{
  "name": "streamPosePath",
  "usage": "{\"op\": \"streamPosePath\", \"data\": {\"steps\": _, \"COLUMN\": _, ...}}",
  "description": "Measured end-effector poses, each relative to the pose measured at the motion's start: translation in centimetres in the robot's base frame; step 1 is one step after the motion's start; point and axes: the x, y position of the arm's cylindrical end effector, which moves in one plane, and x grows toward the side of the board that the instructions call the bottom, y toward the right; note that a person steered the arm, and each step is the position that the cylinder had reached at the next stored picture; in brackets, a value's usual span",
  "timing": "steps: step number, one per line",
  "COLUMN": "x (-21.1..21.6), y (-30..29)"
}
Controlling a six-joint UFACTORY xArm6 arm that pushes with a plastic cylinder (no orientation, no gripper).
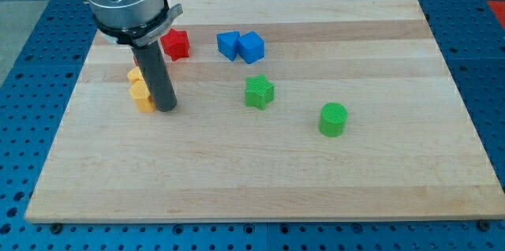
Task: Slide red star above red circle
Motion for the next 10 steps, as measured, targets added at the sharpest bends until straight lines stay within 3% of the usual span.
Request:
{"op": "streamPosePath", "data": {"steps": 1, "x": -1.3, "y": 3.8}}
{"op": "streamPosePath", "data": {"steps": 2, "x": -5.0, "y": 4.0}}
{"op": "streamPosePath", "data": {"steps": 6, "x": -12.5, "y": 1.8}}
{"op": "streamPosePath", "data": {"steps": 7, "x": -12.3, "y": -1.8}}
{"op": "streamPosePath", "data": {"steps": 8, "x": -11.7, "y": -1.6}}
{"op": "streamPosePath", "data": {"steps": 10, "x": -18.1, "y": -2.6}}
